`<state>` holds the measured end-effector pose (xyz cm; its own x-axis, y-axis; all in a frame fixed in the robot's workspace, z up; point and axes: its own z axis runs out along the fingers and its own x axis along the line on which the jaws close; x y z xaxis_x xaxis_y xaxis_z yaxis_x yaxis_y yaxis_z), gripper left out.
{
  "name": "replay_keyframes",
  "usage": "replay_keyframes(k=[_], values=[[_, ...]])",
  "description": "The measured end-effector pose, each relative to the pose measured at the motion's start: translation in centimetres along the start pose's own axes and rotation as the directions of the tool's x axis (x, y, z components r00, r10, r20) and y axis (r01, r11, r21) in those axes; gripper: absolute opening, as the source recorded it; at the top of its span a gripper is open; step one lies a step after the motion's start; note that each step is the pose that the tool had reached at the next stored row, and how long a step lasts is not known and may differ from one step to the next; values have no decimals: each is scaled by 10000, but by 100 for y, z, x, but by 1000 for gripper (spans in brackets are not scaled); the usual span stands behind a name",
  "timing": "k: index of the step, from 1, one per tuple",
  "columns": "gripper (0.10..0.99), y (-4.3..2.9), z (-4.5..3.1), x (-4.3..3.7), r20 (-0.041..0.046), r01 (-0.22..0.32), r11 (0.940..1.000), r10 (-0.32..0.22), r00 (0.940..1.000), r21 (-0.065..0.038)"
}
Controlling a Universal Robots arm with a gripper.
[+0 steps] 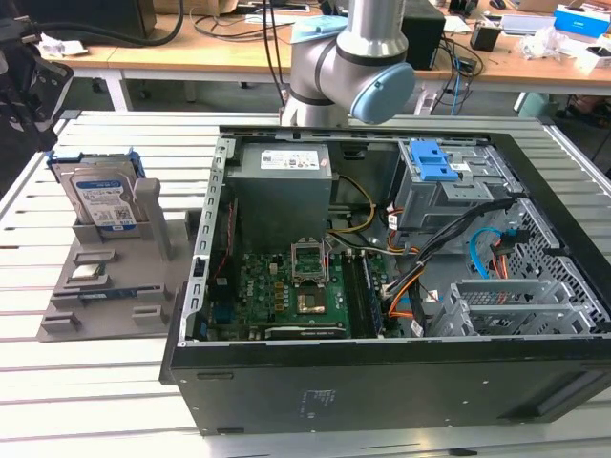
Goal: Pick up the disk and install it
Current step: 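Reach for the disk, then pick up the disk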
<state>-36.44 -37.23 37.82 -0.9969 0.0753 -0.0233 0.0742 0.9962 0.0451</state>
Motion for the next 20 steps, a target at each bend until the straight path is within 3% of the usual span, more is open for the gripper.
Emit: replay_keyframes(k=[7, 11, 13, 15, 20], values=[[106, 0, 1, 0, 0, 6, 10000, -6, 10000, 1], [106, 1, 1, 0, -25, 556, 9984, -556, 9984, -14], [106, 1, 1, 0, -43, 977, 9952, -977, 9952, -25], [106, 0, 1, 0, -70, 1632, 9866, -1632, 9866, -44], [106, 0, 1, 0, -104, 2467, 9691, -2468, 9690, -71]])
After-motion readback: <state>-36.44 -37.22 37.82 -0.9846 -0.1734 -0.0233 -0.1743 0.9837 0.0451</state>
